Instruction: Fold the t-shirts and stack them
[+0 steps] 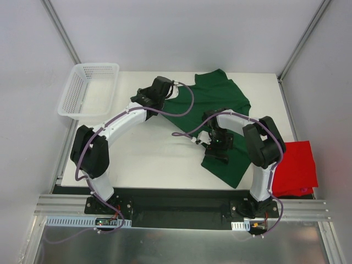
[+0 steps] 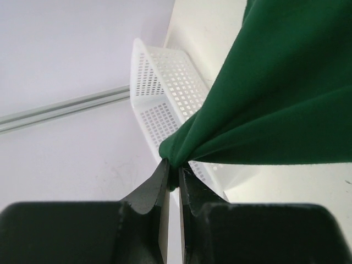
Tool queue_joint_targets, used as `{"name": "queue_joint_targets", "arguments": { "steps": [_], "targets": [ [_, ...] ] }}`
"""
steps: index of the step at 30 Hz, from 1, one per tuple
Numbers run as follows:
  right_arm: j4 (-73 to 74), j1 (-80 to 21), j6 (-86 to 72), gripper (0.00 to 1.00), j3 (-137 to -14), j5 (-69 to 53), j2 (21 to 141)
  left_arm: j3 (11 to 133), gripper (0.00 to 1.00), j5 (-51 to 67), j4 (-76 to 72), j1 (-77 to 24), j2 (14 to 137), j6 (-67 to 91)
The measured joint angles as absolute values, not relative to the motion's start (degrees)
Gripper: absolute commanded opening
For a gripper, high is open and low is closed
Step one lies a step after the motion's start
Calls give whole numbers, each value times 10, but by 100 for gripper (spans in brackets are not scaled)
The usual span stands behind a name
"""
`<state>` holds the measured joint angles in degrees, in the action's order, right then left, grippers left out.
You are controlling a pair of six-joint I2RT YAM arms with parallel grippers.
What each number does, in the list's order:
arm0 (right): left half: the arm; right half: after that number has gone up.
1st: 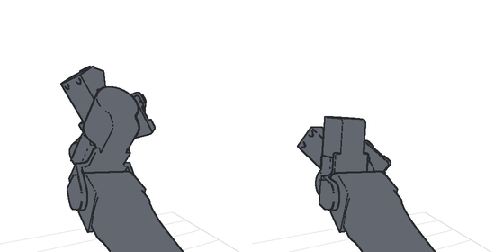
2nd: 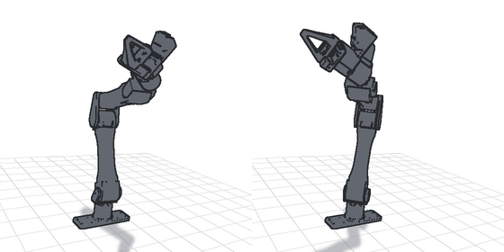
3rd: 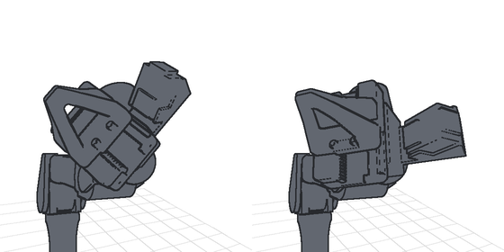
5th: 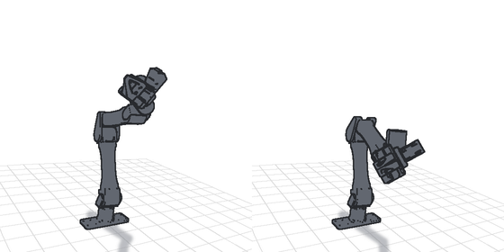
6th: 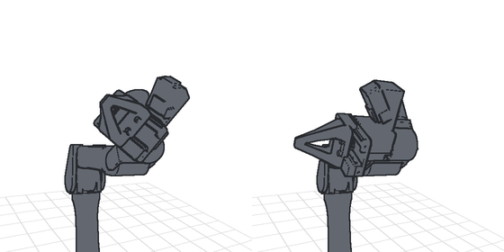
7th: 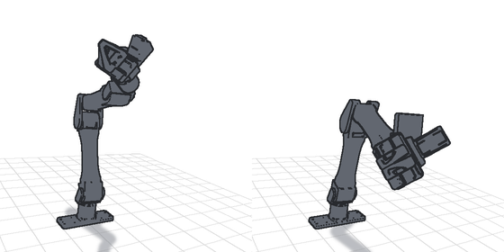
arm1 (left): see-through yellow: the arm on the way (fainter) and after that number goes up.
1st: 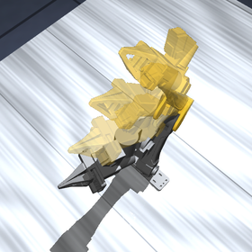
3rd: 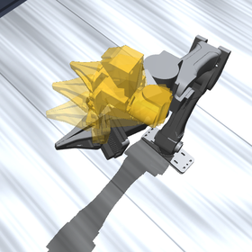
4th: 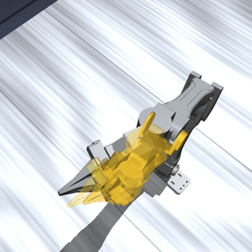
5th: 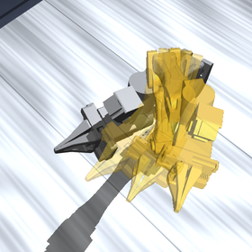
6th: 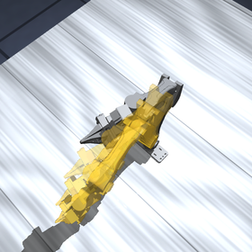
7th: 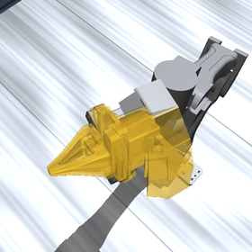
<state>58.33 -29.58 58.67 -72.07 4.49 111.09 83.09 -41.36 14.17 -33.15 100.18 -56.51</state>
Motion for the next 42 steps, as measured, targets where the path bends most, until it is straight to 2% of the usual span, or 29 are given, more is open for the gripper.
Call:
{"name": "queue_joint_targets", "arguments": {
  "steps": [9, 11, 15, 21, 26, 36, 42],
  "targets": [
    [583, -296, 584, 96, -721, 46, 1111, 820, 13, -434, 143, -334, 993, -575],
    [583, -297, 583, 96, -721, 47, 1112, 816, 19, -439, 144, -334, 993, -579],
    [583, -298, 580, 96, -721, 49, 1112, 816, 22, -442, 144, -334, 993, -584],
    [583, -300, 579, 96, -721, 51, 1113, 807, 13, -442, 142, -329, 1003, -587],
    [583, -300, 578, 96, -721, 52, 1113, 823, 13, -437, 142, -306, 1060, -593],
    [582, -302, 578, 96, -721, 52, 1113, 993, 9, -424, 144, -275, 1218, -631],
    [580, -303, 578, 96, -721, 53, 1113, 1073, 10, -424, 143, -276, 1255, -658]
  ]
}}
